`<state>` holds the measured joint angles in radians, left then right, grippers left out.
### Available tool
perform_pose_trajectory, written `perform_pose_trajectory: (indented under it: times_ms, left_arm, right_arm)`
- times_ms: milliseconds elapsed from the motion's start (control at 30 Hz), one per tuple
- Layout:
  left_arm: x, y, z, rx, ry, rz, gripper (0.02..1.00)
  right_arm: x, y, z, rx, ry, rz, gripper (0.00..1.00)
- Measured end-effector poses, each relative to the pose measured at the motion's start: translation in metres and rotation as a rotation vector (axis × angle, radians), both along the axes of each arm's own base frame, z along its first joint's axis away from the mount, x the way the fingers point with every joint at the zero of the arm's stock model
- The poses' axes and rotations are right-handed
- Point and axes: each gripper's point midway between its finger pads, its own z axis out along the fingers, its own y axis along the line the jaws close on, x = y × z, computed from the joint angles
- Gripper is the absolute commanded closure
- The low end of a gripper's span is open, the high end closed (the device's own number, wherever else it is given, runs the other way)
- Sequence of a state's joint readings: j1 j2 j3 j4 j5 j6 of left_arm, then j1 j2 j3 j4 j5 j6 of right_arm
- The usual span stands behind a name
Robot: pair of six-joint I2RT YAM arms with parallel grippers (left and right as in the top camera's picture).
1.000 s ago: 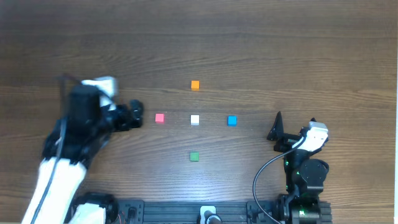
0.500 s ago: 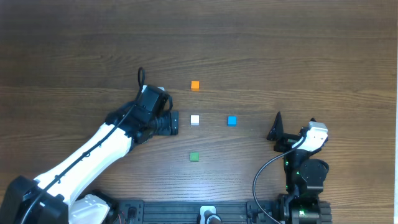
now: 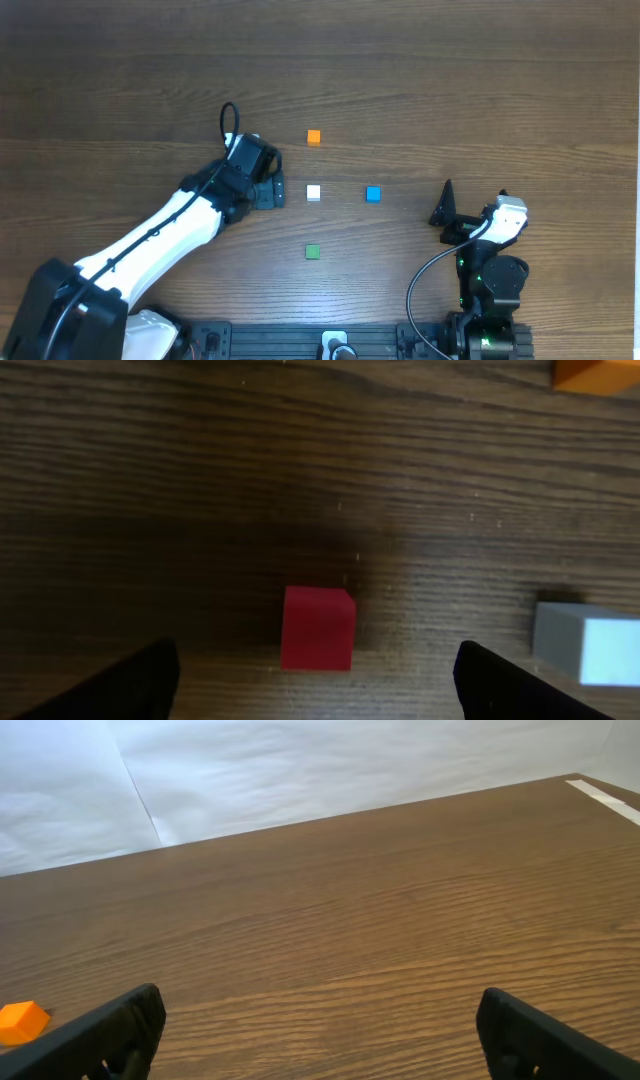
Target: Stack Cubes
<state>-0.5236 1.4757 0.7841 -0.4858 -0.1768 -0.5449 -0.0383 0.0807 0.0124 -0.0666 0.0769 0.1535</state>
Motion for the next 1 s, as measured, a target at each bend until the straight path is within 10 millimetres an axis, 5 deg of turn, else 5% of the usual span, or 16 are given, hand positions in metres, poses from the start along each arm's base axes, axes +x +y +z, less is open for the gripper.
perform_pose_trajectory:
  times_ms: [567, 1000]
  left_arm:
    - [0.002, -0.001, -0.029, 0.028, 0.051, 0.002, 0.191]
    - [0.005, 0.001, -0.031, 0.024, 0.053, 0.014, 0.253]
  right_arm:
    - [0.000, 0.000, 0.000, 0.000, 0.000, 0.000, 0.009]
    - [0.000, 0.000, 0.000, 0.000, 0.000, 0.000, 0.007]
